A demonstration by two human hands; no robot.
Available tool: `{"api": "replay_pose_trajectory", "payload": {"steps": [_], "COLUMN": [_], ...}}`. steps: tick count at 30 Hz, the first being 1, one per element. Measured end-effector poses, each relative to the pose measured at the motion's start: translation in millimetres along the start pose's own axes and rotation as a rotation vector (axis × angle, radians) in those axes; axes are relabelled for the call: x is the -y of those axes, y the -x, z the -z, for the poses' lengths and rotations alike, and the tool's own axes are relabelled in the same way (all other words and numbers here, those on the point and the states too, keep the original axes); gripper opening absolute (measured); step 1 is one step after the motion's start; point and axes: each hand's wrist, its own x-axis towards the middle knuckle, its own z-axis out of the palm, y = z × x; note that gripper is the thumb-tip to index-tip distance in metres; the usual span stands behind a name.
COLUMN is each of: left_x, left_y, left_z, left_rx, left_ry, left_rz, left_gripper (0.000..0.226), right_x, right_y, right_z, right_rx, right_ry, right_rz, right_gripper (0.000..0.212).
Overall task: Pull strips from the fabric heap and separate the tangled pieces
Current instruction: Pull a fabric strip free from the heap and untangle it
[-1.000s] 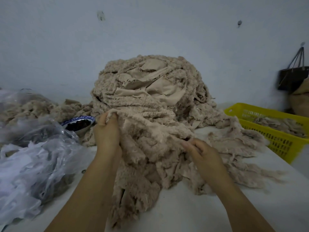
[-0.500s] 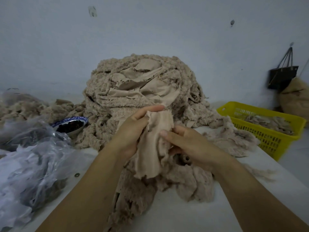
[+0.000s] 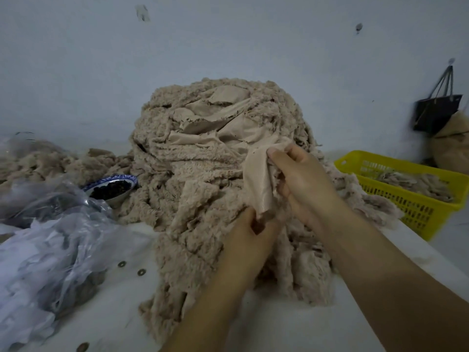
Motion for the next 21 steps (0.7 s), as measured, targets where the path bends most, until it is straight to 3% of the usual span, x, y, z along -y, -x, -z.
{"api": "replay_pose_trajectory", "payload": {"steps": [2,5,8,11,14,17,20,21], "left_x": [0.4,7.4,14.9,12.3,13.6,16.7,19.0,20.5], "left_y": [-2.9,-9.1,-15.1,-16.6,-18.8,-22.7,-25.1,-26.4], "left_z": [-4.3,4.5,21.8,35.2,41.4,41.5,45.0,51.2], "left_rx": [0.019,0.014,0.096,0.184,0.204,0.092,-0.072,-0.144], "left_ry": [0.163,0.391,0.517,0.668,0.645,0.642,0.681,0.725], "left_rz": [0.113,0.199,0.172,0.151,0.168,0.237,0.235,0.240], "left_gripper": [0.007,0.019,0.041,0.029,0.034,0.040,0.012,0.013], "right_x": [4.8,12.7,13.5,3.5,-6.4,-17.0,-22.9,-22.0], "right_y": [0.0,-8.3,-18.9,-22.8,-24.8,-23.9,-22.5,-22.8], "right_z": [1.5,16.4,37.1,49.8,59.0,62.4,69.7,77.8], "right_rx": [-0.037,-0.184,-0.307,-0.360,-0.422,-0.453,-0.495,-0.531], "right_ry": [-0.020,-0.077,-0.214,-0.320,-0.402,-0.432,-0.396,-0.393], "right_rz": [-0.008,0.018,-0.024,-0.073,-0.091,-0.121,-0.097,-0.061], "right_gripper": [0.016,0.021,0.015,0.012,0.013,0.016,0.026,0.029]}}
